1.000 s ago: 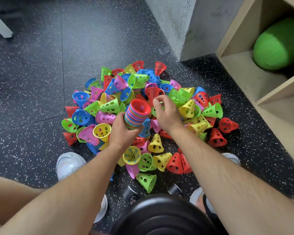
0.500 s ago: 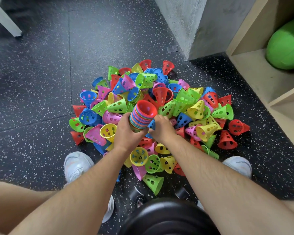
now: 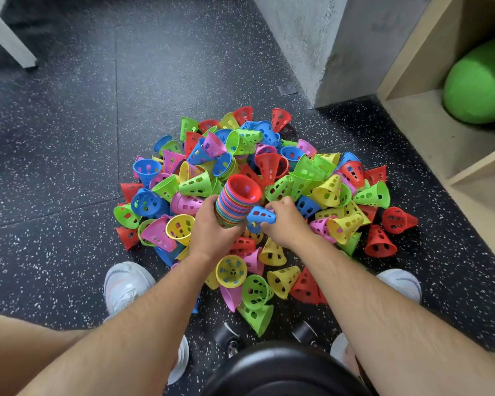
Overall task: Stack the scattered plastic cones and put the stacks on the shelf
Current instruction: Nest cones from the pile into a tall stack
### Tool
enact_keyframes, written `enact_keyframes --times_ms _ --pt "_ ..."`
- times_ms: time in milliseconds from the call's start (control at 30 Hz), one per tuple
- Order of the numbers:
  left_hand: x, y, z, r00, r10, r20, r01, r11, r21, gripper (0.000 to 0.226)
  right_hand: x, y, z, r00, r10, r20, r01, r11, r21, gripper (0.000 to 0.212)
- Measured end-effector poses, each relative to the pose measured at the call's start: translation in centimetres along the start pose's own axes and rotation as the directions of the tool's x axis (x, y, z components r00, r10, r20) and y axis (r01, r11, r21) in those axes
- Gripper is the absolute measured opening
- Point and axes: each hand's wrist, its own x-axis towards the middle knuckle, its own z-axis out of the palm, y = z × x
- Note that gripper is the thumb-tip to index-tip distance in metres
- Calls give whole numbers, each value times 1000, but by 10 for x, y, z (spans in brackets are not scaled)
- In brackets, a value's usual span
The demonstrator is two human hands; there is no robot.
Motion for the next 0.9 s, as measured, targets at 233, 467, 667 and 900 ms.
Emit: enact_keyframes --times_ms 233,467,667,900 --pt "2 9 2 1000 -12 9 12 1000 -6 65 -9 -13 -71 954 255 -154 -94 748 656 30" --pt "6 23 11 999 -18 51 20 999 -30 65 -24 -67 -103 981 -83 -175 186 651 736 64" --pt "9 27 11 998 11 66 -10 1000 -19 64 -20 -70 -86 958 -188 -216 276 808 521 67" --pt "7 23 4 998 6 57 -4 999 -38 66 -19 -62 -76 941 -272 -203 330 871 364 65"
